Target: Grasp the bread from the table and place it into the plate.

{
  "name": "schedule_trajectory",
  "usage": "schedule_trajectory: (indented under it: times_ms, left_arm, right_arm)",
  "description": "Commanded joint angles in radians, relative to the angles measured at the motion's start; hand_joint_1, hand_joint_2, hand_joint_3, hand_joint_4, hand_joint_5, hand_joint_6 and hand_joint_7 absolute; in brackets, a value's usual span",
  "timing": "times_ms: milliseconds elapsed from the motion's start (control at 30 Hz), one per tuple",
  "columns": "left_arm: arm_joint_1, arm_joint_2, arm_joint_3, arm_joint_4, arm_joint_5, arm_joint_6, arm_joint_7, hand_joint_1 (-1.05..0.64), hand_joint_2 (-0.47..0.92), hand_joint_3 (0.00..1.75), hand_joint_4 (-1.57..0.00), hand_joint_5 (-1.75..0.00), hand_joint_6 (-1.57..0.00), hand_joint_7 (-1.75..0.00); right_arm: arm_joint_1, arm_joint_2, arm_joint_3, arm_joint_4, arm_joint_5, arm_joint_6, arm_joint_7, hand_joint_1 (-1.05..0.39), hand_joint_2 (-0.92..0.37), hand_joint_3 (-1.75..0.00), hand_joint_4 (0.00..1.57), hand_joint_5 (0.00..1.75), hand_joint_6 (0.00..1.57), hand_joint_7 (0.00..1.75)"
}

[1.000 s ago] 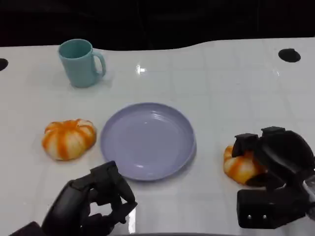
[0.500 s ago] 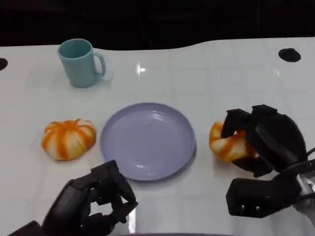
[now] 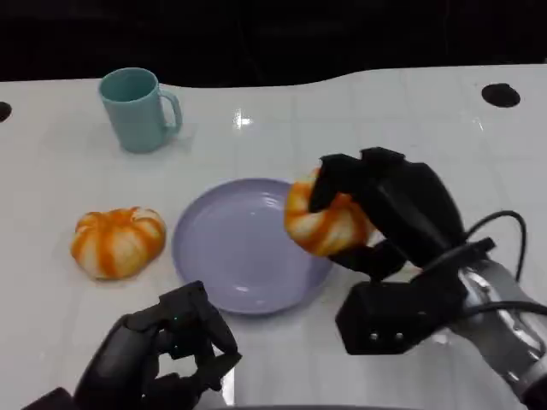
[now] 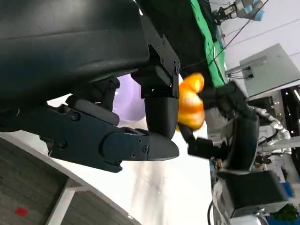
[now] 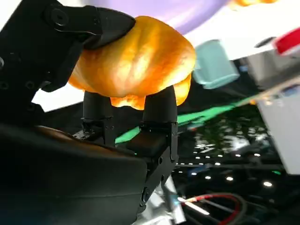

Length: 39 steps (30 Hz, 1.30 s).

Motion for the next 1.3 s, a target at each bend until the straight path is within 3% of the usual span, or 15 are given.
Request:
schedule_trajectory:
  times_ms: [33,200,467,500,600,633,700,733,833,900,1000,1300]
  left_arm:
    - [0.017,0.003,-0.003,-0.011,0.001,-0.004,0.008,-0.53,0.92,0.33,-0.7,-1.75,-0.59,-1.58]
    - [0.019,0.0,-0.007,-0.017,0.001,-0.001,0.01,-0.54,0.92,0.34,-0.69,-1.75,-0.59,-1.57]
    - [0.012,-0.001,-0.009,-0.007,0.003,-0.004,0.008,-0.51,0.92,0.34,-0.68,-1.75,-0.58,-1.58]
    - [0.012,-0.002,-0.009,-0.008,0.005,-0.003,0.01,-0.52,0.92,0.34,-0.68,-1.75,-0.58,-1.58]
    - [0.014,-0.004,-0.01,-0.007,0.009,-0.006,0.013,-0.52,0.92,0.34,-0.68,-1.75,-0.58,-1.58]
    - [0.014,-0.004,-0.01,-0.007,0.009,-0.007,0.013,-0.52,0.92,0.34,-0.68,-1.75,-0.58,-1.58]
    - [0.015,-0.006,-0.011,-0.01,0.008,-0.005,0.013,-0.52,0.92,0.34,-0.68,-1.75,-0.59,-1.58]
    - [0.016,-0.006,-0.012,-0.012,0.009,-0.003,0.014,-0.53,0.92,0.34,-0.68,-1.75,-0.59,-1.58]
    - [0.018,-0.005,-0.013,-0.016,0.011,0.001,0.014,-0.53,0.92,0.35,-0.68,-1.75,-0.58,-1.58]
    - [0.02,-0.004,-0.013,-0.019,0.01,0.003,0.014,-0.53,0.92,0.35,-0.68,-1.75,-0.58,-1.57]
    - [0.022,-0.004,-0.012,-0.022,0.016,0.002,0.017,-0.54,0.92,0.35,-0.68,-1.75,-0.58,-1.57]
    - [0.021,-0.008,-0.011,-0.026,0.017,0.003,0.02,-0.55,0.92,0.34,-0.68,-1.75,-0.59,-1.56]
  right_arm:
    - [-0.05,0.045,0.016,0.041,0.021,-0.01,0.025,-0.19,-0.27,-1.34,1.0,1.75,0.74,1.75]
    - [-0.093,0.093,0.03,0.086,0.03,0.009,0.078,-0.17,-0.27,-1.35,0.98,1.75,0.73,1.75]
    - [-0.187,0.146,0.07,0.266,0.017,-0.001,0.061,-0.16,-0.28,-1.24,0.95,1.75,0.7,1.75]
    - [-0.195,0.15,0.072,0.282,0.019,0.007,0.069,-0.15,-0.3,-1.21,0.95,1.75,0.71,1.68]
    - [-0.213,0.162,0.071,0.303,0.032,0.048,0.122,-0.17,-0.37,-1.11,0.85,1.75,0.81,1.18]
    - [-0.217,0.161,0.073,0.304,0.033,0.059,0.141,-0.21,-0.46,-0.89,0.77,1.52,0.81,0.86]
    - [-0.224,0.146,0.088,0.288,0.021,0.089,0.204,-0.26,-0.6,-0.63,0.66,1.2,0.82,0.47]
    - [-0.228,0.135,0.098,0.28,0.011,0.098,0.231,-0.32,-0.69,-0.49,0.5,0.89,0.72,0.27]
    - [-0.232,0.111,0.119,0.251,-0.006,0.126,0.302,-0.47,-0.89,-0.19,0.28,0.49,0.52,0.04]
    - [-0.224,0.1,0.125,0.22,-0.015,0.149,0.34,-0.54,-0.91,-0.18,0.18,0.41,0.43,0.01]
    - [-0.205,0.085,0.128,0.163,-0.013,0.181,0.398,-0.63,-0.92,-0.2,0.02,0.44,0.31,0.0]
    - [-0.121,0.015,0.11,-0.067,0.017,0.23,0.54,-0.74,-0.92,-0.27,0.0,0.38,0.23,0.0]
